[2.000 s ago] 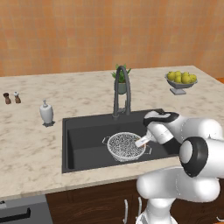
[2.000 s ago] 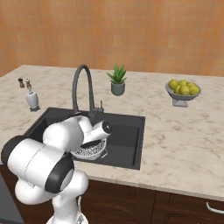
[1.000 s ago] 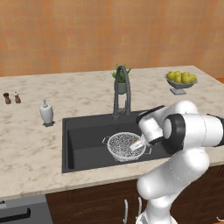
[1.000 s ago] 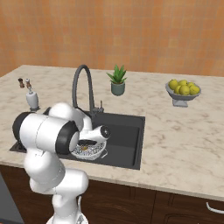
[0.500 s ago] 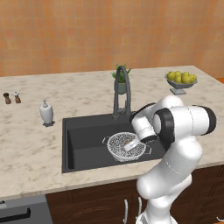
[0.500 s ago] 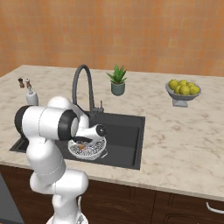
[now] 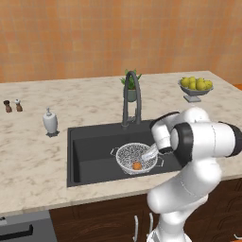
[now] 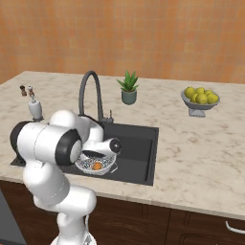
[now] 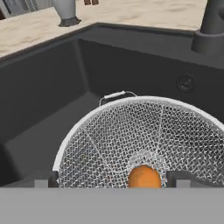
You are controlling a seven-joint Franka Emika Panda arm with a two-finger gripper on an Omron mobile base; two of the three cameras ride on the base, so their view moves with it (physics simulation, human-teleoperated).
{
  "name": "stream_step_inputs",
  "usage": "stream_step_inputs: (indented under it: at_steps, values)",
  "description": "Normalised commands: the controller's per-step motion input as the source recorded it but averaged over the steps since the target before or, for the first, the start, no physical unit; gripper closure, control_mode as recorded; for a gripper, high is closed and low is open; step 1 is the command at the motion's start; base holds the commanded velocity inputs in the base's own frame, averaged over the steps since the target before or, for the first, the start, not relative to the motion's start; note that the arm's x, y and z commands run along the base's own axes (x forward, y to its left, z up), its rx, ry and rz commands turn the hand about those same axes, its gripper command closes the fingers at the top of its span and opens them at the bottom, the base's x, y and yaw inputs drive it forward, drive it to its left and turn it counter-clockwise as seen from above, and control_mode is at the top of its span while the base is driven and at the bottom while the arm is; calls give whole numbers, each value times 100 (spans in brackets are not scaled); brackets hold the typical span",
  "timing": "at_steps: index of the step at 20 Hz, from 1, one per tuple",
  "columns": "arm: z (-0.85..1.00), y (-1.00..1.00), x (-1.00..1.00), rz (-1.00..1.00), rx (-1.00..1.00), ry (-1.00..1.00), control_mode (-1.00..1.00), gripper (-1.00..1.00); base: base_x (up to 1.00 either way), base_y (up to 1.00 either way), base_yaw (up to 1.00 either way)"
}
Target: Put the colander in the sink, put the tangerine in the colander, and turn on the sink faucet and pour water over the colander.
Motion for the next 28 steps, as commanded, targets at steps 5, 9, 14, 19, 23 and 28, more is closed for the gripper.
stream_step_inputs:
  at_steps: [5,9,14,19,23,28]
  values:
    - [100,-83,0,0,10,-8,-100,-100,0,0,0]
    - [100,-80,35,0,19,0,-100,-100,0,0,0]
    - [77,-38,58,0,23,0,-100,-100,0,0,0]
    - [21,1,34,0,23,0,-100,-100,0,0,0]
    - [0,25,40,0,14,-1,-100,-100,0,0,0]
    - [0,41,52,0,5,-8,-100,-100,0,0,0]
